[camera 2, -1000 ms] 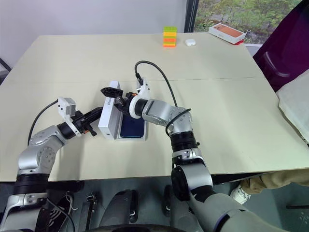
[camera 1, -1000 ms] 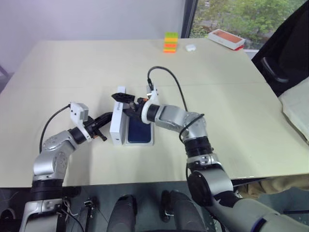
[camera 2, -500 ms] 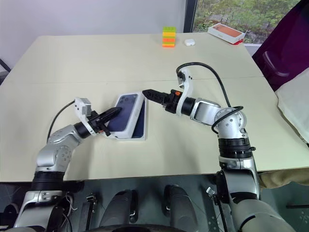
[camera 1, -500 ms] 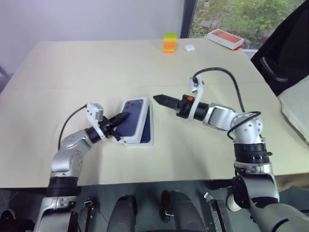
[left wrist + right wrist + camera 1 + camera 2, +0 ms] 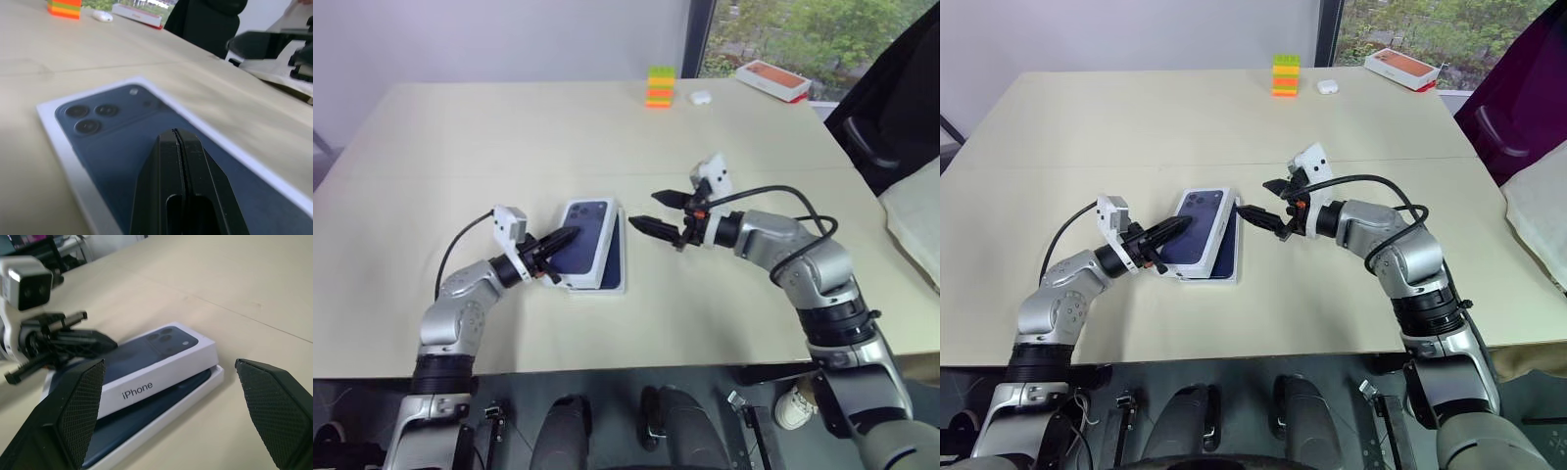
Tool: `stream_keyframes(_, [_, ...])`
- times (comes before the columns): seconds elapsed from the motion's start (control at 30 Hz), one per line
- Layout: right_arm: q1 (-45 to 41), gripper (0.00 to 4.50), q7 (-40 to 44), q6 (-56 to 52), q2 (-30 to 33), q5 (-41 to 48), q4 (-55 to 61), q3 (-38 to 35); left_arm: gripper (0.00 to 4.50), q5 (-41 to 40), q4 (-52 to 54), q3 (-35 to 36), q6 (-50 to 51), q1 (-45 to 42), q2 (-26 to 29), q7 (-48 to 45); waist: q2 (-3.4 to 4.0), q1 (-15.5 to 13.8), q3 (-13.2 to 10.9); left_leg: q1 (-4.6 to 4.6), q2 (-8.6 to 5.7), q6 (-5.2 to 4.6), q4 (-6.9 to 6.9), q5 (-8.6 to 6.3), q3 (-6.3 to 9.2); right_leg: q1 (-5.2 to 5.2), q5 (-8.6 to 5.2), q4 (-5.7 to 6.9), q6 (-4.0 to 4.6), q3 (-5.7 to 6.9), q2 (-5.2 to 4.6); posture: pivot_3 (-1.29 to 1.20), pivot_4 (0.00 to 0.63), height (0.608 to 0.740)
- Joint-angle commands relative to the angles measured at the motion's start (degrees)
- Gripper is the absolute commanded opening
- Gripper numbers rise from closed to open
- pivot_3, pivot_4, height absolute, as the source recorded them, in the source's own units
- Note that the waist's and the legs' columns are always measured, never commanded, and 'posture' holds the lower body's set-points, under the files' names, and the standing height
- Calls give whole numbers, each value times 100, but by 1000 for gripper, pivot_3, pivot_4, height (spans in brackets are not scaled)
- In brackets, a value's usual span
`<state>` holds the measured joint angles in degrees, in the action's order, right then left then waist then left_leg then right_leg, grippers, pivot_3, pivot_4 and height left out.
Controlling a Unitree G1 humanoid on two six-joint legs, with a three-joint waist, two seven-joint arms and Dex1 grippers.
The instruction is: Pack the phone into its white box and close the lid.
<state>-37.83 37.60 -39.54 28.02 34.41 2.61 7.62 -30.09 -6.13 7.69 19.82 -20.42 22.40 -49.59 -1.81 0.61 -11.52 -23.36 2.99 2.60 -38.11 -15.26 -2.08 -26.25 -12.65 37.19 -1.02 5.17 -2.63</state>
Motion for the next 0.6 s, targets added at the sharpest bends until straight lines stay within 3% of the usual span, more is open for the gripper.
stream_keyframes(0.03, [-43, 4446, 164, 156, -29, -225, 44, -32, 0, -70, 185, 73, -8, -54, 9, 46, 0, 0, 0, 0, 0, 0, 0, 0, 0, 0, 0, 0, 0, 0, 0, 0, 150, 740])
stream_keyframes(0.23, [-15, 4446, 368, 296, -27, -622, -56, 67, 0, -200, 379, 52, 185, -89, -84, 226, 0, -3, 0, 0, 0, 0, -1, 0, 0, 0, 0, 1, 0, 0, -1, 0, 150, 740])
stream_keyframes(0.6, [96, 4446, 731, 436, -36, -977, -107, 129, 0, -430, 657, 633, 618, -67, 843, 153, 0, 5, 0, 2, 0, 0, -1, 0, 1, 0, 0, 3, 1, 0, 0, 0, 150, 740])
